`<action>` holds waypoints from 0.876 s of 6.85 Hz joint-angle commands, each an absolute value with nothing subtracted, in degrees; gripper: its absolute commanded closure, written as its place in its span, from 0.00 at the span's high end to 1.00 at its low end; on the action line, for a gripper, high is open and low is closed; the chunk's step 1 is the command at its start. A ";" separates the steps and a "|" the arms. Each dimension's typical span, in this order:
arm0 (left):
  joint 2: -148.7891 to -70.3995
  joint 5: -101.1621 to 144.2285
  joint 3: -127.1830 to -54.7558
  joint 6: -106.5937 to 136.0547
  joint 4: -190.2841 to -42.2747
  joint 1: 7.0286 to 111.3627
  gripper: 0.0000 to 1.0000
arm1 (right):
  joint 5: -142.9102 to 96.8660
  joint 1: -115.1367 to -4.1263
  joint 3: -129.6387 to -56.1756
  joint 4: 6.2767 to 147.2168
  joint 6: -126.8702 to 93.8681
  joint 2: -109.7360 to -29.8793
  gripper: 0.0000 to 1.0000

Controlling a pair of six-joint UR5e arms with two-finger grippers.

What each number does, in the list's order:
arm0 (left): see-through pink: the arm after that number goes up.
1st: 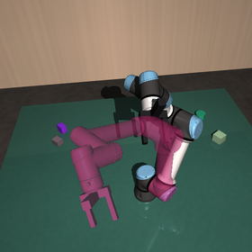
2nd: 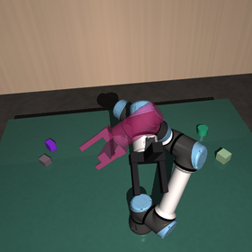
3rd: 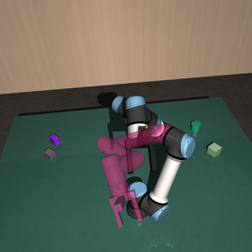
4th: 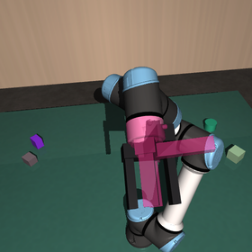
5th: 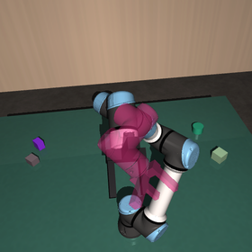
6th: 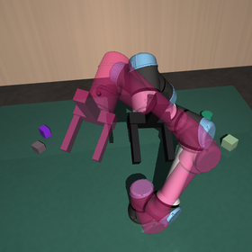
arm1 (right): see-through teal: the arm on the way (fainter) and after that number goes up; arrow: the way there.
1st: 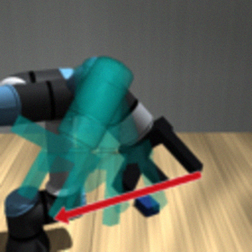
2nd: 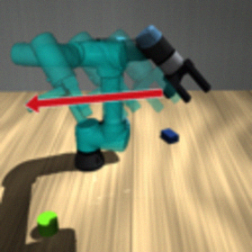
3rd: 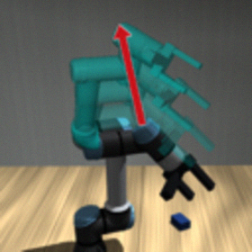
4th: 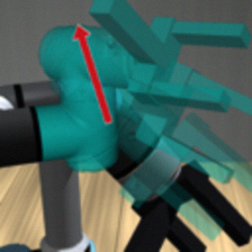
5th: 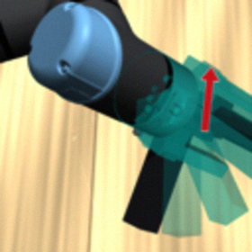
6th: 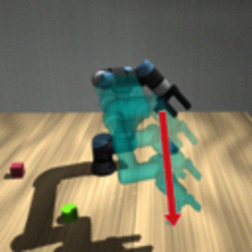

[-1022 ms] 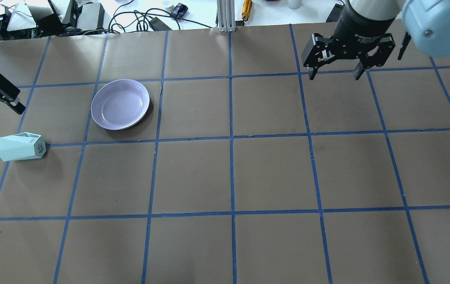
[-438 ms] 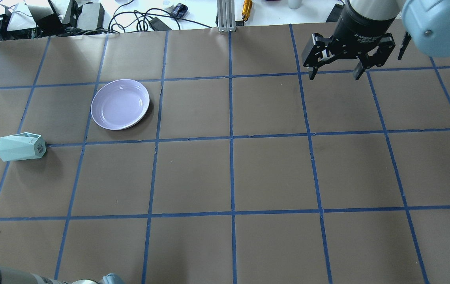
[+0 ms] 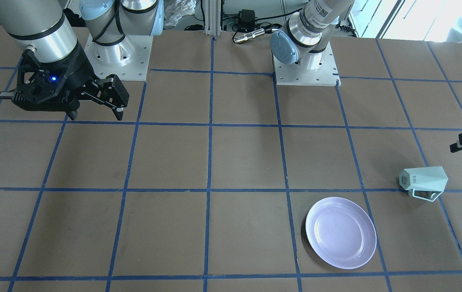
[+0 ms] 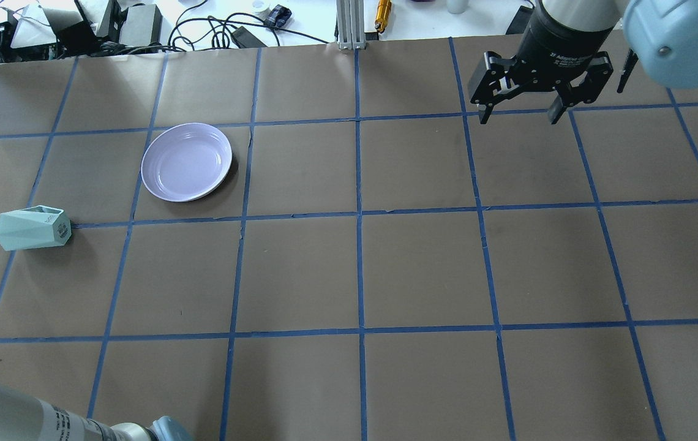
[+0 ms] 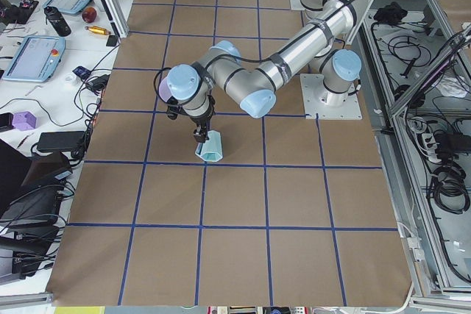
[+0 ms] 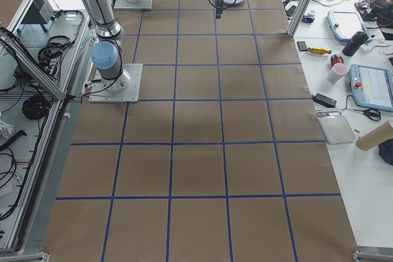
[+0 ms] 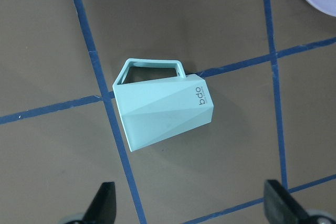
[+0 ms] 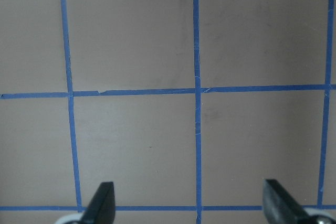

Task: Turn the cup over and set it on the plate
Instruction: 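Lower the left gripper and grasp the mint-green mug's body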

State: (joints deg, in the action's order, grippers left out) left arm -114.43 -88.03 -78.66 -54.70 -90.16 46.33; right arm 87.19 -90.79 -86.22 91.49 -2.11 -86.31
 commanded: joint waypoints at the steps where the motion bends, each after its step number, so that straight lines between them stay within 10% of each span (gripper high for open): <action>1: -119.86 -83.61 -76.13 -55.99 -91.31 42.99 1.00 | 87.19 -90.79 -86.22 91.49 -2.11 -86.31 1.00; 6: -128.48 -73.06 -73.39 -57.91 -102.46 37.19 1.00 | 87.19 -90.79 -86.22 91.49 -2.11 -86.31 1.00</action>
State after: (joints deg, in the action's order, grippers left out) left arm -126.63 -75.65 -73.61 -57.07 -99.42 38.28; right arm 87.19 -90.79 -86.22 91.49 -2.11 -86.31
